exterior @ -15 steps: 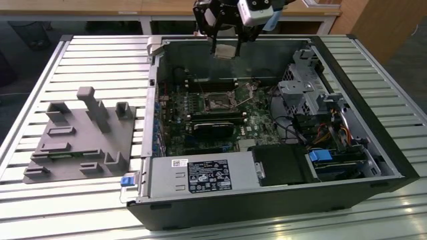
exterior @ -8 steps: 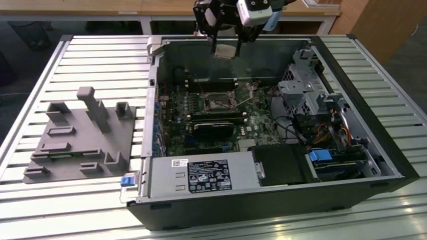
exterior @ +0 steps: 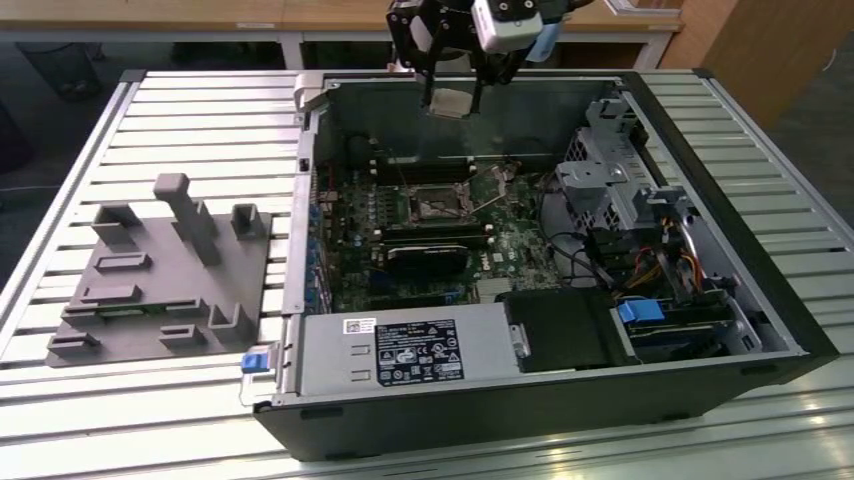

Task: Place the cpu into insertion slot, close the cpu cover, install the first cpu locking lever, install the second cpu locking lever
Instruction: 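Place the cpu into insertion slot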

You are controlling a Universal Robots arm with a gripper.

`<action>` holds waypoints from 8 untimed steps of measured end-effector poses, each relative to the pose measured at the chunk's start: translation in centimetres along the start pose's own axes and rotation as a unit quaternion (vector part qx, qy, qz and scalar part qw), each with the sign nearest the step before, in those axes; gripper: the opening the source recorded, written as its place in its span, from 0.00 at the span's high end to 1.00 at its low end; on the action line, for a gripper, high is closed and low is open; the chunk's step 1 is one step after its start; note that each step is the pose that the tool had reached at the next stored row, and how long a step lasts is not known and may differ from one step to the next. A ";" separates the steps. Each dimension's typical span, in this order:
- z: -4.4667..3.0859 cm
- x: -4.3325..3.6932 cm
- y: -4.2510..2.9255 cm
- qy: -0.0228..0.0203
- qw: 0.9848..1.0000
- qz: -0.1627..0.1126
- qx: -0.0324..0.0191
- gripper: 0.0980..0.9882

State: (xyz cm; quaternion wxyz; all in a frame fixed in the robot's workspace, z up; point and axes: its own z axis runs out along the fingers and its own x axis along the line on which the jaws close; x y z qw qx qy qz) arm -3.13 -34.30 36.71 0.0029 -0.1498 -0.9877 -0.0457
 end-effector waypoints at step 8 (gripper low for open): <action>0.00 0.00 0.00 -0.001 1.000 0.012 0.000 0.50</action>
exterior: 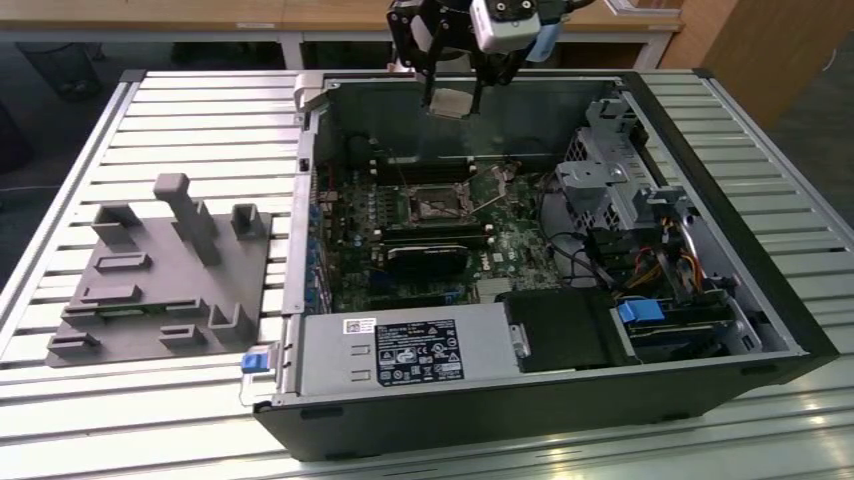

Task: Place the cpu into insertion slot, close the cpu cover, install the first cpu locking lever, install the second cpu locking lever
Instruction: 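Place the cpu into insertion slot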

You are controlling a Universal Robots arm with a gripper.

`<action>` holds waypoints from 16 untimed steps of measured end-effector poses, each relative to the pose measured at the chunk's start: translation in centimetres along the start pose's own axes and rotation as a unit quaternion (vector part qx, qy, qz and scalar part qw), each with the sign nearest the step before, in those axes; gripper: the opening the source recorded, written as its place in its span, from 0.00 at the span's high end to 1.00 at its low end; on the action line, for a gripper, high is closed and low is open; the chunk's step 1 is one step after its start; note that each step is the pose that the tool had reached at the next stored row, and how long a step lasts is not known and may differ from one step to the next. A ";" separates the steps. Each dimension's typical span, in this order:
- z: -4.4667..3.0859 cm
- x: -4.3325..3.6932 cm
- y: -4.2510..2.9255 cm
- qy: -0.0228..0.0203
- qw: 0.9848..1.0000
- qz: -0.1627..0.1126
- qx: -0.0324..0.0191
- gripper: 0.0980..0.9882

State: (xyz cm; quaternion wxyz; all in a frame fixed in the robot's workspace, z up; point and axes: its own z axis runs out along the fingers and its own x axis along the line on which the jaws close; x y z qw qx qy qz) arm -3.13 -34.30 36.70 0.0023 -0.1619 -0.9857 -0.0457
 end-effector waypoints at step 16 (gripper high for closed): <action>0.00 0.00 0.00 -0.002 1.000 0.025 0.000 0.50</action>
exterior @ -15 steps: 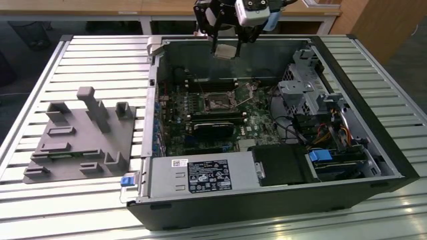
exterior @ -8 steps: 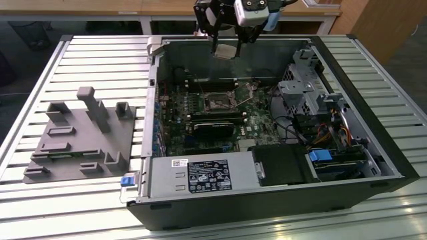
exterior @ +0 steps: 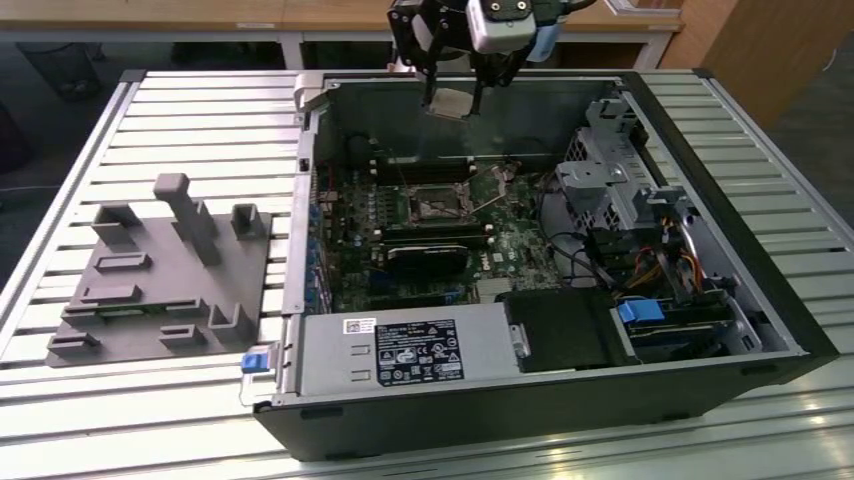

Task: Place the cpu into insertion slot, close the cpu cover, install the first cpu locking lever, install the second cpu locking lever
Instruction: 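Place the cpu into insertion slot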

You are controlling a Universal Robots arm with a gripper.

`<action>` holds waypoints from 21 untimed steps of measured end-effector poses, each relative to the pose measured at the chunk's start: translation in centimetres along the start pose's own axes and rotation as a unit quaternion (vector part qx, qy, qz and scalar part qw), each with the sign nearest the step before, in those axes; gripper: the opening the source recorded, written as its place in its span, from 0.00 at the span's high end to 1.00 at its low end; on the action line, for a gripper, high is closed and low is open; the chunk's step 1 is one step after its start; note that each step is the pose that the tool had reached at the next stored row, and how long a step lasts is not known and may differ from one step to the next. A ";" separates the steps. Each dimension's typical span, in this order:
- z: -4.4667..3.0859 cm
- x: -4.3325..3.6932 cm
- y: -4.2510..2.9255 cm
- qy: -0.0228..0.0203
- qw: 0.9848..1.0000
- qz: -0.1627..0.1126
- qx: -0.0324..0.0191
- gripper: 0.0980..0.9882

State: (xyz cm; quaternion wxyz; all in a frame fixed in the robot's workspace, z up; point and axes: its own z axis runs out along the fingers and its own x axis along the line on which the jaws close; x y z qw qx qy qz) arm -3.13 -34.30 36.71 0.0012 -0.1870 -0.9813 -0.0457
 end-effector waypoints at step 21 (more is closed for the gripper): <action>0.00 0.00 0.00 -0.003 0.999 0.032 -0.001 0.50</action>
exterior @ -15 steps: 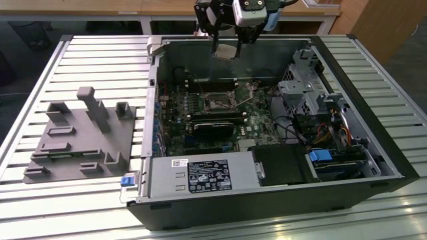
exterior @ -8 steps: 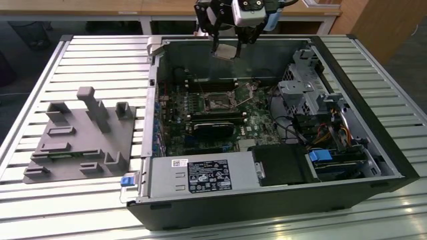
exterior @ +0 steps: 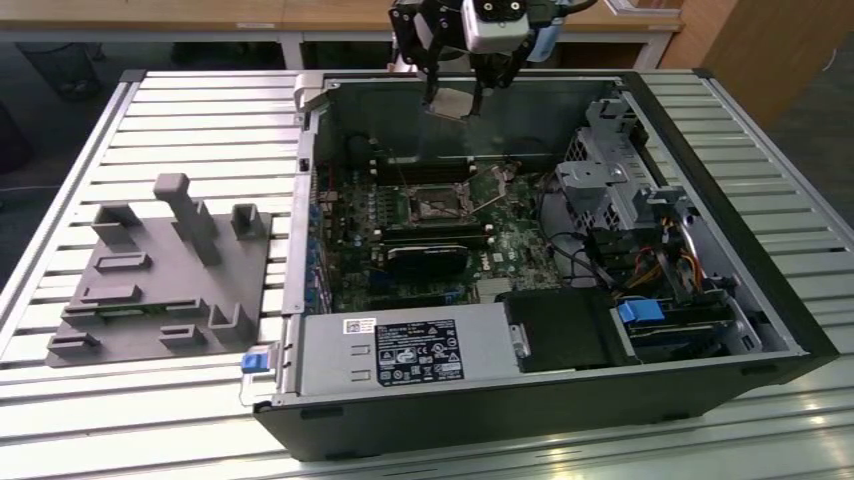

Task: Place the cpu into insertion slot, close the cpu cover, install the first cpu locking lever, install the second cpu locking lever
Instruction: 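Place the cpu into insertion slot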

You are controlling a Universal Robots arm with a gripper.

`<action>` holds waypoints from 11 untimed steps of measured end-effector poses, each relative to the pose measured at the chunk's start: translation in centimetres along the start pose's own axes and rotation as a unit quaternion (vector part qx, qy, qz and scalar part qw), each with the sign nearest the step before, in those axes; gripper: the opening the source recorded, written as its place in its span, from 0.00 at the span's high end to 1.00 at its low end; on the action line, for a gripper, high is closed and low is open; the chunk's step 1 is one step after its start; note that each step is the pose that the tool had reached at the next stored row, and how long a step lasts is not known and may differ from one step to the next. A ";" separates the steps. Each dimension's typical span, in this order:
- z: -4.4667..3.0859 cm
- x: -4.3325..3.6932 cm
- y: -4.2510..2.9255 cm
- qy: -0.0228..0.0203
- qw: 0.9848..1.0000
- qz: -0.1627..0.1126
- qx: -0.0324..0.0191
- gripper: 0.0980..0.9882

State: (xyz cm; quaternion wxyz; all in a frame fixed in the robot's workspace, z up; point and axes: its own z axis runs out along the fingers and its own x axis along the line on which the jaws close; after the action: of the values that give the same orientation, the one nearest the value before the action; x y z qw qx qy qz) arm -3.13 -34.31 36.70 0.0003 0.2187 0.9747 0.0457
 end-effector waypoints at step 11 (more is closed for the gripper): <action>0.00 0.00 0.00 -0.001 1.000 0.017 0.000 0.50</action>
State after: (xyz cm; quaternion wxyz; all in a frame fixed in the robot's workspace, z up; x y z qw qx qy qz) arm -3.13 -34.30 36.70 0.0011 0.2350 0.9709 0.0457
